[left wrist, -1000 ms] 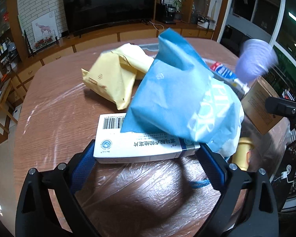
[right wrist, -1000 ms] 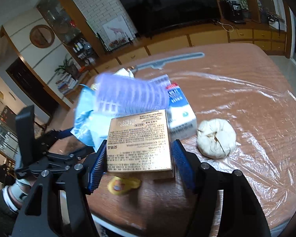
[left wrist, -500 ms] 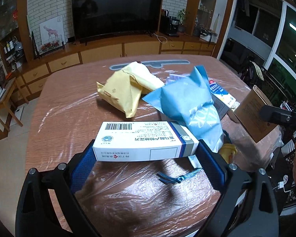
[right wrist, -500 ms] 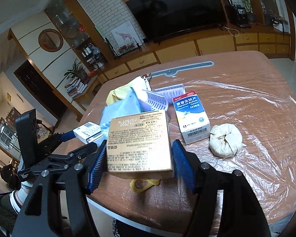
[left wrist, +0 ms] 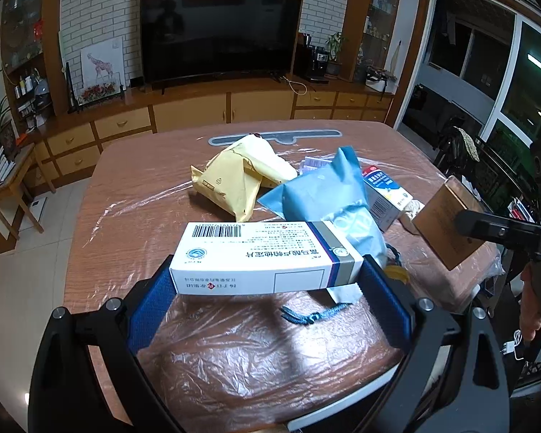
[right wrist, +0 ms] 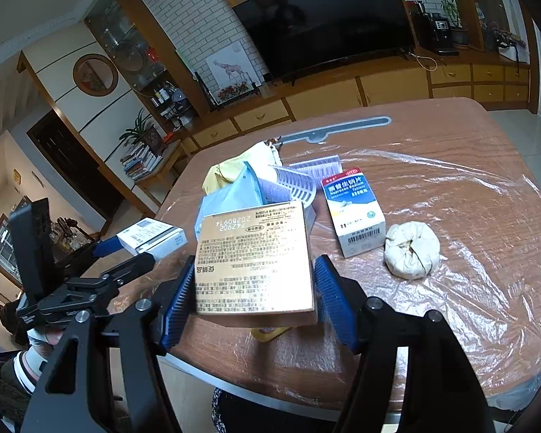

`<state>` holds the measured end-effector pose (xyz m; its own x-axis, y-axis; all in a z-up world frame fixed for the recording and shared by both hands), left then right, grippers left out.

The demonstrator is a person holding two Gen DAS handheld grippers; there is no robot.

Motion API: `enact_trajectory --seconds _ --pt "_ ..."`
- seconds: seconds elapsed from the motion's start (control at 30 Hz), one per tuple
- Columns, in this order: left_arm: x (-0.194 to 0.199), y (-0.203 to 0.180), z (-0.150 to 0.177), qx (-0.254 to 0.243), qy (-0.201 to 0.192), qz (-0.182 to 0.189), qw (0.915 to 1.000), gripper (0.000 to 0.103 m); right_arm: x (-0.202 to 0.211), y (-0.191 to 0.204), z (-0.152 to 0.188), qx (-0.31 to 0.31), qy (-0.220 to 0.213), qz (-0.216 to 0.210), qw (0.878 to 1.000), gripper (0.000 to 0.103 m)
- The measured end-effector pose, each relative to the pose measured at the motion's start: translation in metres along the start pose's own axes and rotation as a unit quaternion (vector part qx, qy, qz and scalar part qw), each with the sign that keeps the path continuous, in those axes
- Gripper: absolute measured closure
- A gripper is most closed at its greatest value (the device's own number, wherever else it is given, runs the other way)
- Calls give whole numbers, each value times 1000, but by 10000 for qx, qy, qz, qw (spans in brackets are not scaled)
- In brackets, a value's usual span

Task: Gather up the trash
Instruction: 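Grasp the small brown cardboard box with the right tool and lift it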

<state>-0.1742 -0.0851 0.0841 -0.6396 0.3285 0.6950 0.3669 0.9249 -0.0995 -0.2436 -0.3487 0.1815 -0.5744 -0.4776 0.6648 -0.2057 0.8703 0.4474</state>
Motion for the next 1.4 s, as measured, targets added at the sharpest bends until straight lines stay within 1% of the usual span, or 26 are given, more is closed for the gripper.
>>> enact_trajectory --seconds 0.1,0.23,0.57,0.63,0.7,0.73,0.77,0.8,0.87,1.0,1.07,1.1,1.17,1.27,1.3,1.33,1.37,1.4 --pt "3 -2 3 -3 4 33 10000 6 1 0 2 7 17 42 10000 39" --pt "9 -10 7 -36 18 164 9999 6 4 2 4 36 45 75 10000 39" --pt "23 -31 20 -208 91 409 9989 6 13 10 24 158 210 -53 9996 42" --pt "20 -33 27 -234 176 396 9988 6 9 11 29 244 283 148 9992 42" --pt "14 -33 31 -217 254 359 9988 6 -2 12 39 547 407 533 9962 42" --pt "12 -32 33 -197 273 363 9988 6 -8 10 44 573 517 624 9951 41" --pt "11 -32 34 -167 297 365 9988 6 -12 10 48 558 563 624 9949 41" --pt "10 -33 34 -158 298 356 9988 6 -10 9 50 479 507 516 9962 41" --pt "12 -33 36 -161 273 378 9988 6 -8 11 50 471 494 586 9959 40" --pt "11 -33 36 -189 307 411 9985 6 -20 16 57 560 719 375 9951 39" --pt "10 -34 37 -174 321 427 9984 6 -26 18 62 633 806 402 9939 38" --pt "10 -34 38 -175 332 431 9984 6 -30 17 65 609 877 409 9934 38" --pt "9 -34 39 -195 340 407 9984 6 -39 13 69 468 970 266 9938 38" --pt "8 -32 42 -136 381 397 9984 6 -43 8 71 369 949 8 9948 53" --pt "8 -30 43 -115 394 385 9984 6 -43 6 70 311 923 -119 9952 64" --pt "9 -29 44 -102 403 375 9984 6 -42 5 69 247 895 -222 9954 71" --pt "8 -28 44 -88 414 369 9984 6 -41 3 68 161 868 -295 9957 72" --pt "8 -27 45 -72 429 364 9984 6 -41 1 67 133 855 -248 9959 72"
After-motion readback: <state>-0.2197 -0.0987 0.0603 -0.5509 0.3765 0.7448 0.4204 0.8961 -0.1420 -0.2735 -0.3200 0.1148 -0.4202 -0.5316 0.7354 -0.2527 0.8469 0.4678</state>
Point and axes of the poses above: each gripper's, at about its wrist camera, not at the fingertips, and x roughly against the way its jaws point, y to its left, z to its underside, the point moved 1 cm from there along -x, roughly the way its jaws point, and after that the axes turned 1 degree about -y, right-handed, at the moved point
